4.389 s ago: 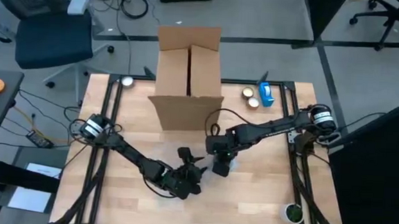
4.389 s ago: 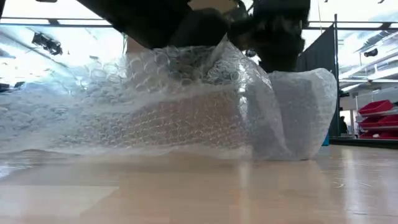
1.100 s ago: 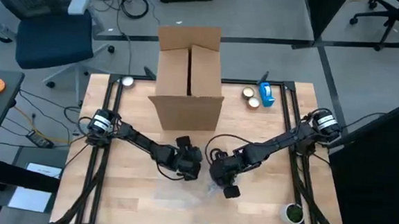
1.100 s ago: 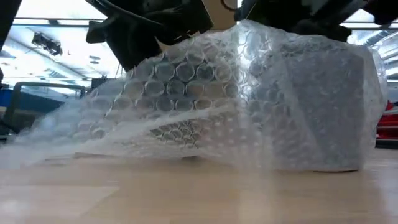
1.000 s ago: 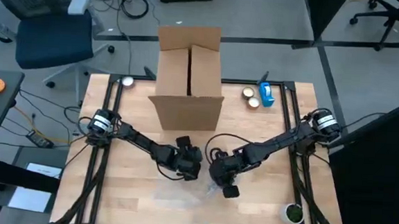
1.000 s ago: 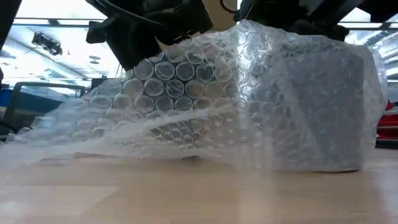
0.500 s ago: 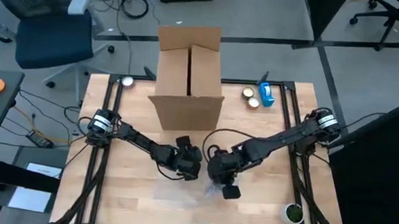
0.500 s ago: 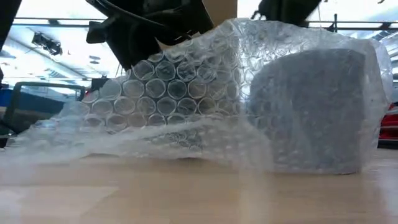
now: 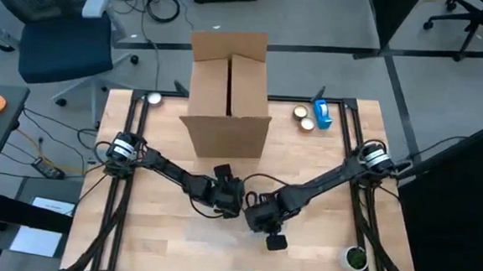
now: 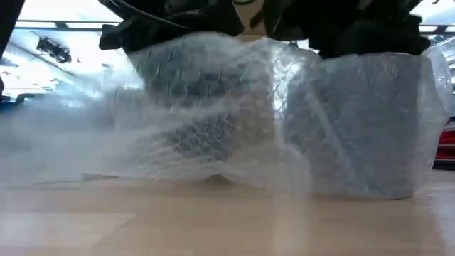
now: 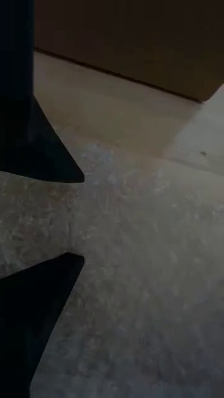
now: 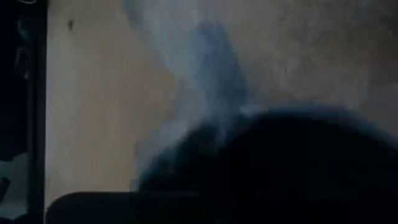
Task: Wrap mug
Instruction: Wrap the blue mug with bubble wrap
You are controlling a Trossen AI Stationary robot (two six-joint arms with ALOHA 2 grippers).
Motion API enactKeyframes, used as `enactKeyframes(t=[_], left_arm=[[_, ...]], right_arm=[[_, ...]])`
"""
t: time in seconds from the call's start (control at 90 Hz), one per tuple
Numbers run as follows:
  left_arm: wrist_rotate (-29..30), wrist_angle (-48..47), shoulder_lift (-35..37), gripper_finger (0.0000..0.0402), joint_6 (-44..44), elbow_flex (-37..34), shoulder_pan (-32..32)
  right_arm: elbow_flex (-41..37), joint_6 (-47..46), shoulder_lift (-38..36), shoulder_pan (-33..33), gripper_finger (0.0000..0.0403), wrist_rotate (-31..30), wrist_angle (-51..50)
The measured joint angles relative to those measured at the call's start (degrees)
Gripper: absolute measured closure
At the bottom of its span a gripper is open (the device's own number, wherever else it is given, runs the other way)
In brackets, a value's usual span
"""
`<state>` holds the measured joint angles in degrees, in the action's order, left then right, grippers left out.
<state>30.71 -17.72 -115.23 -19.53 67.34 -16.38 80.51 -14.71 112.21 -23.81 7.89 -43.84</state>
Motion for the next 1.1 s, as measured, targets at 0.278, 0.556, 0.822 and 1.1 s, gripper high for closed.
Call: enactKeyframes(t=[0.278, 0.556, 0.822, 1.1], left_arm=[[1.46, -0.18, 0.32, 0.0209, 1.61, 0.3, -0.45], [1.28, -13.67, 4.26, 0.0209, -0.44, 4.18, -2.74], [5.38, -26.03, 9.35, 0.0209, -6.38, 13.9, -8.56], [3.35, -33.37, 9.85, 0.0209, -22.57, 20.15, -21.17]], right_arm=[[-0.37, 3.0, -1.86, 0.54, 0.0403, -1.83, -1.78], [-0.42, 2.96, -9.7, 0.17, 0.0403, -5.85, -3.71], [-0.37, 1.4, -13.97, -0.93, 0.0403, -7.01, 0.29], [-0.35, 5.75, -11.69, -1.6, 0.0403, -9.73, 2.92]])
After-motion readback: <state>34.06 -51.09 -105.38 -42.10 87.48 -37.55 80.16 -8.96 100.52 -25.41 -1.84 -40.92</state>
